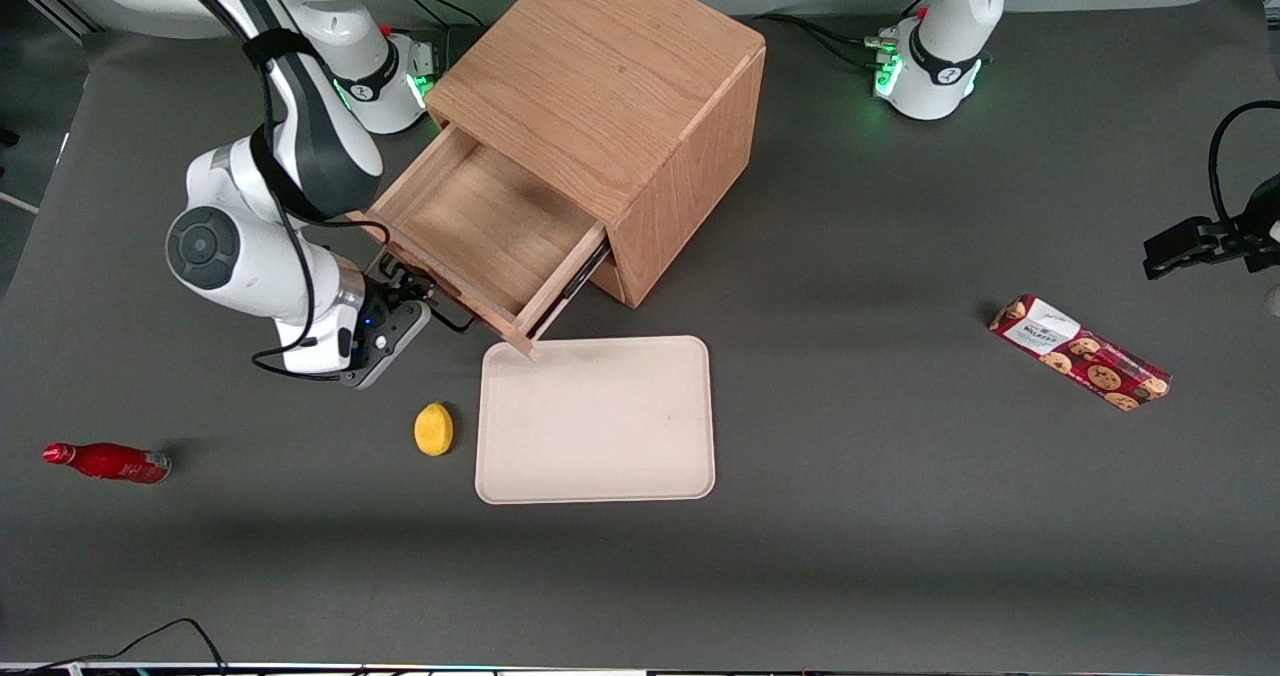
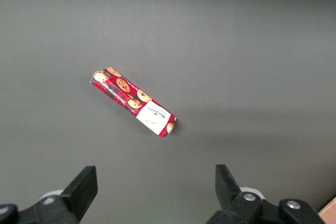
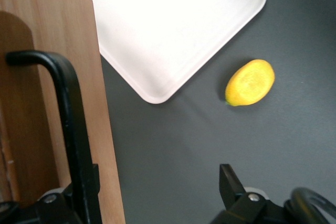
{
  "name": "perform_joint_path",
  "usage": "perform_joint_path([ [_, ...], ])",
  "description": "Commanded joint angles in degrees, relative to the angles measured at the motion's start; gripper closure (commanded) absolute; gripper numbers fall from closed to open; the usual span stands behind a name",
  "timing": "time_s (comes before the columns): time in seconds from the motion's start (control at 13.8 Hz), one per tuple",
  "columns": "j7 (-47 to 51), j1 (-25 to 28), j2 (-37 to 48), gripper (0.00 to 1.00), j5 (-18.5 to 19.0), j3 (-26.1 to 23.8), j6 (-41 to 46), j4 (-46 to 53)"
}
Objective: Open upper drawer
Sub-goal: 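Pull the handle with the right gripper, sliding the drawer out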
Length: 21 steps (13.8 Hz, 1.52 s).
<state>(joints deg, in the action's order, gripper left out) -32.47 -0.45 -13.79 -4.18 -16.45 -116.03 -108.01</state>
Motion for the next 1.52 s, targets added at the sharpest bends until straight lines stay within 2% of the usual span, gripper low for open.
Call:
perform_joint_path([
  [0.0, -3.0, 0.2, -1.5, 0.0, 1.9, 2.2, -0.3, 1.2],
  [0.43, -4.8, 0.2, -2.7, 0.0, 2.0, 3.7, -0.3, 3.1],
  [0.65, -4.9, 0.2, -3.3, 0.0, 3.3, 4.1, -0.3, 3.3],
  [1.45, -7.5, 0.1, -4.2, 0.0, 3.3, 6.3, -0.3, 5.8],
])
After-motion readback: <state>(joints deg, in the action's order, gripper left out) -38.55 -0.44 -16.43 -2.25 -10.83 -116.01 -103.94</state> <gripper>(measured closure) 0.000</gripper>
